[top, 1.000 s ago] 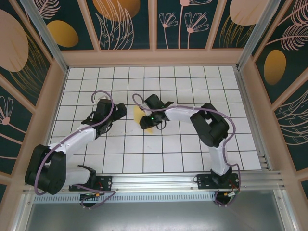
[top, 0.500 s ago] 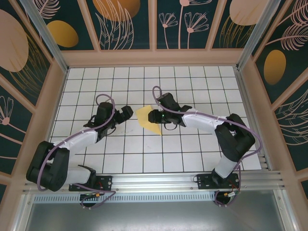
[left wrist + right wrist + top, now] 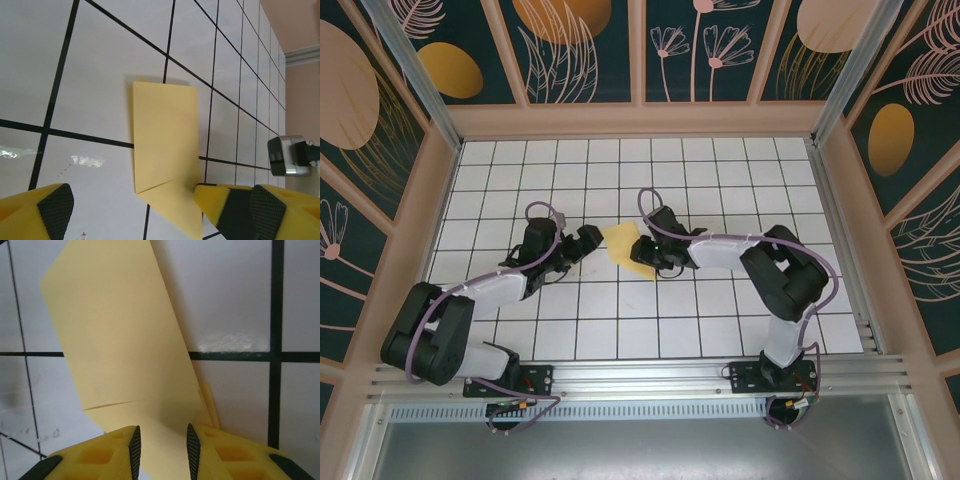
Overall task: Fold a paper plane with a square sheet of paper (pick it up from the middle)
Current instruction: Fold the wing for the fifth time at the center of the table.
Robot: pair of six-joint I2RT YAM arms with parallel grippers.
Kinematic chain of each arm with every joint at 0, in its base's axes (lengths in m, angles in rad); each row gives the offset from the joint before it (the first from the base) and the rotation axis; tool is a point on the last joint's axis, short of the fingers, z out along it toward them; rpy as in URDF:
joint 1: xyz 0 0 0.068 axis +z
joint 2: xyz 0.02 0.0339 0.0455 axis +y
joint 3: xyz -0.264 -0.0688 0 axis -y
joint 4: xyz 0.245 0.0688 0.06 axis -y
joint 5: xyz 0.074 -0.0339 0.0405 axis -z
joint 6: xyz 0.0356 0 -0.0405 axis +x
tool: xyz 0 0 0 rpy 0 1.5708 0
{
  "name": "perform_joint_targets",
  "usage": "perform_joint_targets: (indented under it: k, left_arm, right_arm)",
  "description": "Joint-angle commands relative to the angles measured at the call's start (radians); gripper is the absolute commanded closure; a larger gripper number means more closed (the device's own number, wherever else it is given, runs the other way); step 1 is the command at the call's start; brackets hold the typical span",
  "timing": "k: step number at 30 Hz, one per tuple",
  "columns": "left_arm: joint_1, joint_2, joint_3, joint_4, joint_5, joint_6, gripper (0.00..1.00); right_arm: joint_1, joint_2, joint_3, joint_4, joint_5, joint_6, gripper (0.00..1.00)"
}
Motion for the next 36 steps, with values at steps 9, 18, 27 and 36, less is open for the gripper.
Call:
perform_joint_targets:
  k: [9,18,27,36]
  left_arm:
    - [-0.073,0.082,0.008,0.09,0.101,-0.112,0.16]
    - [-0.137,0.196,0.084,0.092,0.107,-0.182,0.33]
    - [-0.157,0.264,0.137,0.083,0.083,-0.205,0.36]
    - [-0.159,0.292,0.172,0.051,0.079,-0.196,0.32]
  right_arm:
    - [-0.073,0.019,-0.108,0.148,-0.107,0.076,0.69]
    - [-0.126,0.001,-0.203,0.242,-0.182,0.097,0.71]
    - [-0.148,-0.015,-0.233,0.266,-0.208,0.085,0.72]
    - [-0.153,-0.008,-0.233,0.275,-0.224,0.084,0.72]
